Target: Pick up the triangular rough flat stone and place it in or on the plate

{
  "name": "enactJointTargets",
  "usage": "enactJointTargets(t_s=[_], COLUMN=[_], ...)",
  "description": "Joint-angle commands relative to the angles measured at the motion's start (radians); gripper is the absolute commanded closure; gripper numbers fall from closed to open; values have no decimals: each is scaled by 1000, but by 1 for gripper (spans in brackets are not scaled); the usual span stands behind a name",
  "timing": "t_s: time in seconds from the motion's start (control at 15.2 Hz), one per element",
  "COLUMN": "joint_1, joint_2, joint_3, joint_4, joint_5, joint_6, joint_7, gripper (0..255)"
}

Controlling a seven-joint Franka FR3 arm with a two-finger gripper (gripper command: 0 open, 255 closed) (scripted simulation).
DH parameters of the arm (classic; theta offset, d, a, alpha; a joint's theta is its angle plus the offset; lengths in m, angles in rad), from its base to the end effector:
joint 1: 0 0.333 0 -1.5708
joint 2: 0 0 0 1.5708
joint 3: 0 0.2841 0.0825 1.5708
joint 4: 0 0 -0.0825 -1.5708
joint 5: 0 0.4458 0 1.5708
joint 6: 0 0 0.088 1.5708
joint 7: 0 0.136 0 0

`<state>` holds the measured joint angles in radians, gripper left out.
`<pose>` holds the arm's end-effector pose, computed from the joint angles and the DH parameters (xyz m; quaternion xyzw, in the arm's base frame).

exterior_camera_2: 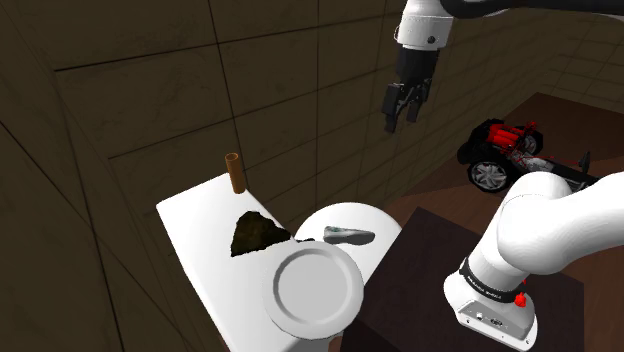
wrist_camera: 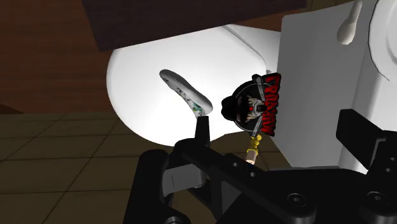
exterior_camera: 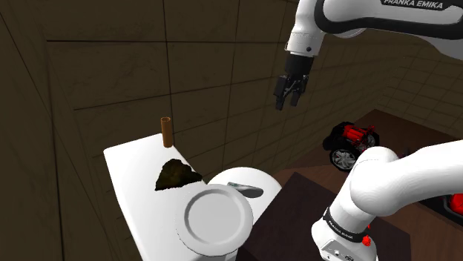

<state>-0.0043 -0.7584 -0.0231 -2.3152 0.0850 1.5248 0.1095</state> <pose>0.3928 0.0002 0.5466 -0.9966 0.0637 0.0183 0.0496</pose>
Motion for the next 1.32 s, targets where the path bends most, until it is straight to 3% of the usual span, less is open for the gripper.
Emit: enactJointTargets(t_s=[0.0, 0.66, 1.25], joint_1=[0, 85, 140], joint_2=[0, 206, 462], joint_3=[0, 185, 343], joint_4=[0, 7, 102], joint_5=[0, 61, 42], joint_6=[0, 197, 349], joint_7=[0, 106, 219], gripper=[0, 0, 0])
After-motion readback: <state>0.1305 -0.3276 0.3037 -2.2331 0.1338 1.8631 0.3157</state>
